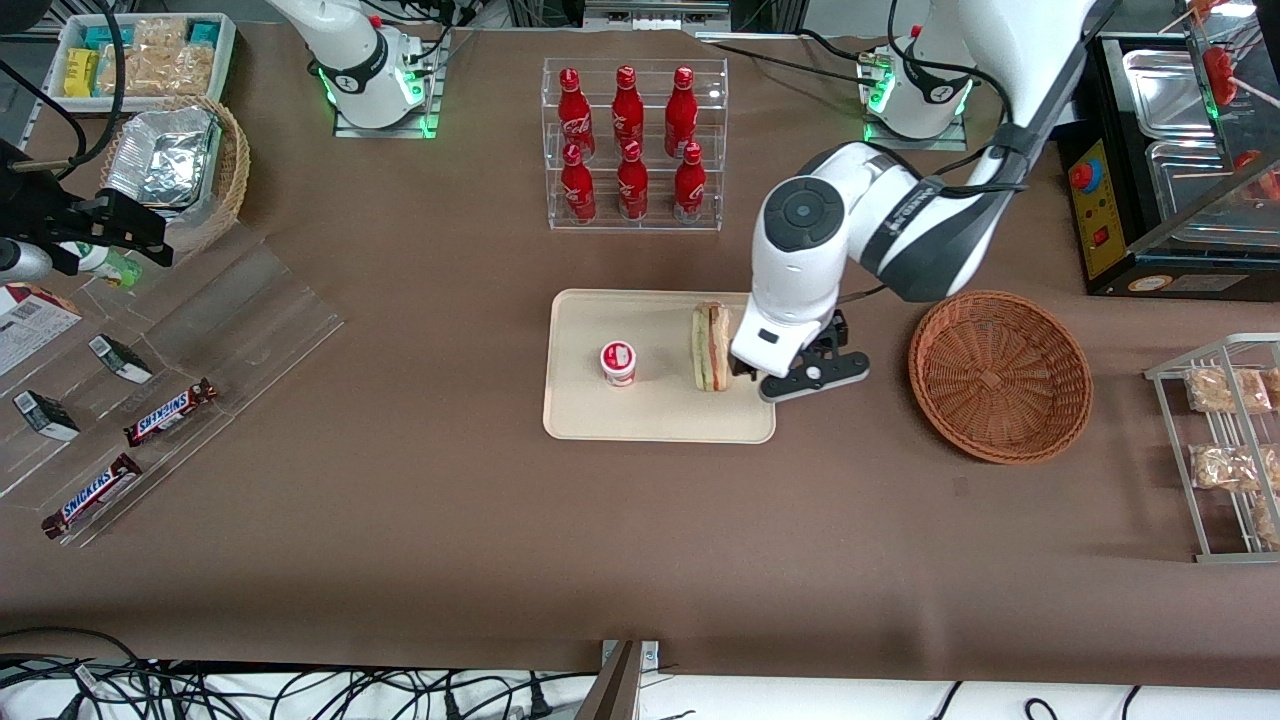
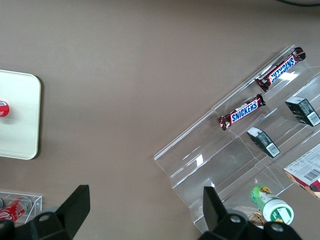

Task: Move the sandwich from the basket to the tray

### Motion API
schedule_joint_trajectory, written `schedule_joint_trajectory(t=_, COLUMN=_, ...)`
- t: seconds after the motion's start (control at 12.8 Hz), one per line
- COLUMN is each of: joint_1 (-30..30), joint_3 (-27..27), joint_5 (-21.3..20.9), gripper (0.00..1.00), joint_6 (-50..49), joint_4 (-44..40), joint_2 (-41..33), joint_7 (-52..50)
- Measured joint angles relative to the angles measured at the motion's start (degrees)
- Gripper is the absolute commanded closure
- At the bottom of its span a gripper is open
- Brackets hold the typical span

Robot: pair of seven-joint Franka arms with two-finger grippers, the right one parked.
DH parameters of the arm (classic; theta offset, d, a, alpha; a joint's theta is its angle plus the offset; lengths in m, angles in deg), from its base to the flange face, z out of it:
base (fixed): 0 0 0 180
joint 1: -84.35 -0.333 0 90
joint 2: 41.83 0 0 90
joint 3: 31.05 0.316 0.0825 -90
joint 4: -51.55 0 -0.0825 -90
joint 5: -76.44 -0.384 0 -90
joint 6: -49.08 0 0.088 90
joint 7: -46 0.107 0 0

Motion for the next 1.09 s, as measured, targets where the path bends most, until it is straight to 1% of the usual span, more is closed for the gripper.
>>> schedule_joint_trajectory(t=0.16, joint_1=-2.35, joint_3=-0.01, joint_5=0.35, gripper=0.0, joint_6=-0.54, joint_4=-0.66, joint_2=-0.97, joint_7=0.0)
schedule_joint_trajectory(t=0.47, joint_1=-5.97, joint_3=-0.07, joint_5=2.41, gripper=0.0, joint_6=-0.81, joint_4=-0.86, joint_2=-2.96, joint_7=0.3)
schedule_joint_trajectory(t=0.7, joint_1=-8.36, joint_3=-0.07, joint_5=4.84, gripper=0.0, joint_6=-1.68, joint_4=-0.94, joint_2=-4.55, joint_7=2.87)
schedule_joint_trajectory(t=0.86, joint_1=-9.77, joint_3=0.22, joint_5=7.64, gripper=0.0, joint_6=-2.11, joint_4=-0.97, joint_2=-5.93, joint_7=6.28)
schedule_joint_trajectory(t=1.09, joint_1=-9.7, joint_3=4.24, joint_5=13.06, gripper=0.0, joint_6=-3.1, joint_4=-0.97, joint_2=-9.43, joint_7=12.96)
